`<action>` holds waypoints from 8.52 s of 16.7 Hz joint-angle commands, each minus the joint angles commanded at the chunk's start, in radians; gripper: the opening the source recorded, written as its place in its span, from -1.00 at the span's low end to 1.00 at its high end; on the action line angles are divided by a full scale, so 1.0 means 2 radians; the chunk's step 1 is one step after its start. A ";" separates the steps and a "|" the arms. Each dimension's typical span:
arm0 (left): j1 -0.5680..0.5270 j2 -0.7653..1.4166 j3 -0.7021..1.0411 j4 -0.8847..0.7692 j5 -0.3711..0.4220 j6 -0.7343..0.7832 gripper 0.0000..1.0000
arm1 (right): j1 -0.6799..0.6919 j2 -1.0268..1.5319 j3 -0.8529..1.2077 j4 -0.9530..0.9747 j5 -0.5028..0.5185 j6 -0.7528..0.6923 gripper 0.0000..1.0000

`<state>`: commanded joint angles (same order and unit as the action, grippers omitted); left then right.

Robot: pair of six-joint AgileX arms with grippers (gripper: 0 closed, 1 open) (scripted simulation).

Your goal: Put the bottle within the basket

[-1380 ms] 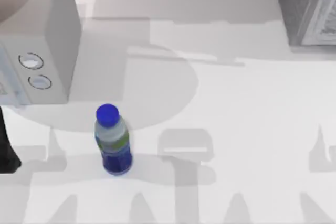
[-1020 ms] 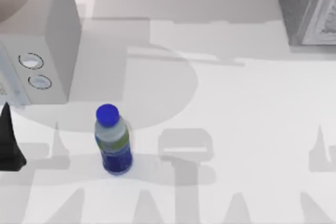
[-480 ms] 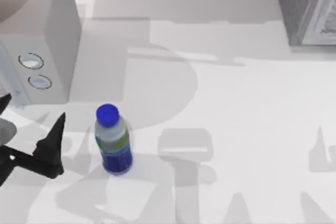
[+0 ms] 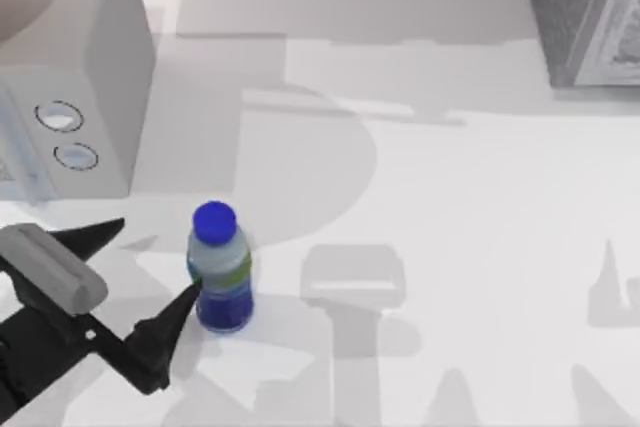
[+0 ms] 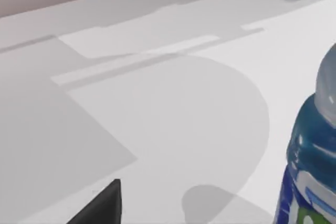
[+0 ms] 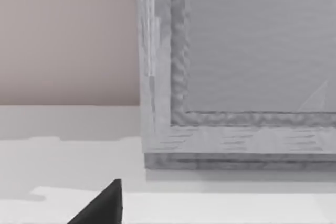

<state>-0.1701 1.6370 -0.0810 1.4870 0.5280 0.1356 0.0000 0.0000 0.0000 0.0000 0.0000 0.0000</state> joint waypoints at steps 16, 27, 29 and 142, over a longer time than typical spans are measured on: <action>-0.050 0.161 0.047 0.105 0.008 -0.002 1.00 | 0.000 0.000 0.000 0.000 0.000 0.000 1.00; -0.118 0.196 0.116 0.081 -0.058 -0.020 0.85 | 0.000 0.000 0.000 0.000 0.000 0.000 1.00; -0.118 0.196 0.116 0.081 -0.058 -0.020 0.55 | 0.000 0.000 0.000 0.000 0.000 0.000 1.00; 0.215 -0.050 0.870 -0.909 -0.173 -0.039 -1.00 | 0.000 0.000 0.000 0.000 0.000 0.000 1.00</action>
<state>0.2595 1.5362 1.6585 -0.3303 0.1811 0.0570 0.0000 0.0000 0.0000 0.0000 0.0000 0.0000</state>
